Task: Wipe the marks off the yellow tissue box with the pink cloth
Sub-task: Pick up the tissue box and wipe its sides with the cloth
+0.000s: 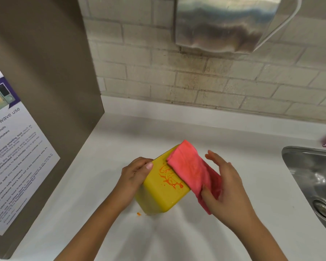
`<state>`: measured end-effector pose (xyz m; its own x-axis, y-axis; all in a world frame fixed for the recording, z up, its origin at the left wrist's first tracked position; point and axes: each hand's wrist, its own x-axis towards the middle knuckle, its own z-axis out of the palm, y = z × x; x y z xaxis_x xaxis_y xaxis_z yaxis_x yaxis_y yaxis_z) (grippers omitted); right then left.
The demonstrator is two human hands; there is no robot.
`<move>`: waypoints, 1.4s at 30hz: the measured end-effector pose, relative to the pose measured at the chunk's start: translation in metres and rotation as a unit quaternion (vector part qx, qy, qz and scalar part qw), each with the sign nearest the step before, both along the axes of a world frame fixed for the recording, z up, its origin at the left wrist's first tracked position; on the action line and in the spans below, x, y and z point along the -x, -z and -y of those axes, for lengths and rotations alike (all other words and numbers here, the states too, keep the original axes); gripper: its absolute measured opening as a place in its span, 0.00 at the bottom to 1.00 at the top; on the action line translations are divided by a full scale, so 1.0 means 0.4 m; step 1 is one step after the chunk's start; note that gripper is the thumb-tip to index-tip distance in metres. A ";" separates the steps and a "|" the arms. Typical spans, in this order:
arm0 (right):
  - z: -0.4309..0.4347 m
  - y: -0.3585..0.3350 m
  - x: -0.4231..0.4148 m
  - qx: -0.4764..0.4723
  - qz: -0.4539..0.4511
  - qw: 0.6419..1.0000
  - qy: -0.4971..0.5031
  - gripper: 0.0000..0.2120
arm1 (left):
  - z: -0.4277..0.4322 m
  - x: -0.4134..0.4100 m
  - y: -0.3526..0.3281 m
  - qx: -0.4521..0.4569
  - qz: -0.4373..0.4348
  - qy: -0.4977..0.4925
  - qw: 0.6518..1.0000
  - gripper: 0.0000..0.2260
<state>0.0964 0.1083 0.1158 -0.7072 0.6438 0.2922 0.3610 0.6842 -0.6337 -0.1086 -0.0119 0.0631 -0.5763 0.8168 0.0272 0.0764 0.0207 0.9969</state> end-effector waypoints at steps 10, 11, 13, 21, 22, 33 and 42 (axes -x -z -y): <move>-0.042 0.047 0.067 -0.172 0.039 0.968 -0.179 0.29 | -0.002 -0.015 -0.014 -0.002 -0.005 0.015 1.000 0.21; -0.040 0.055 0.071 -0.164 0.029 0.971 -0.174 0.28 | -0.002 -0.012 -0.015 -0.002 -0.004 0.014 1.000 0.21; -0.031 0.067 0.080 -0.123 -0.001 0.980 -0.153 0.25 | -0.001 -0.009 -0.014 -0.001 -0.007 0.015 1.000 0.21; 0.021 0.049 0.124 0.077 -0.102 0.992 -0.006 0.18 | -0.006 -0.005 -0.015 0.006 -0.016 0.027 0.999 0.18; 0.029 0.041 0.130 0.050 -0.087 0.995 -0.007 0.18 | -0.005 -0.007 -0.015 0.007 -0.017 0.027 0.999 0.17; 0.017 0.042 0.107 0.085 -0.109 0.990 -0.010 0.18 | -0.005 -0.013 -0.019 -0.001 -0.015 0.031 0.999 0.20; 0.043 0.031 0.117 -0.060 -0.031 0.985 -0.159 0.19 | -0.007 -0.005 -0.006 -0.006 -0.018 0.015 1.000 0.21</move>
<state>0.0496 0.0910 0.1032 -0.8458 0.3511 0.4016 0.0805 0.8282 -0.5545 -0.1067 -0.0091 0.0655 -0.5502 0.8330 0.0581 0.1134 0.0056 0.9935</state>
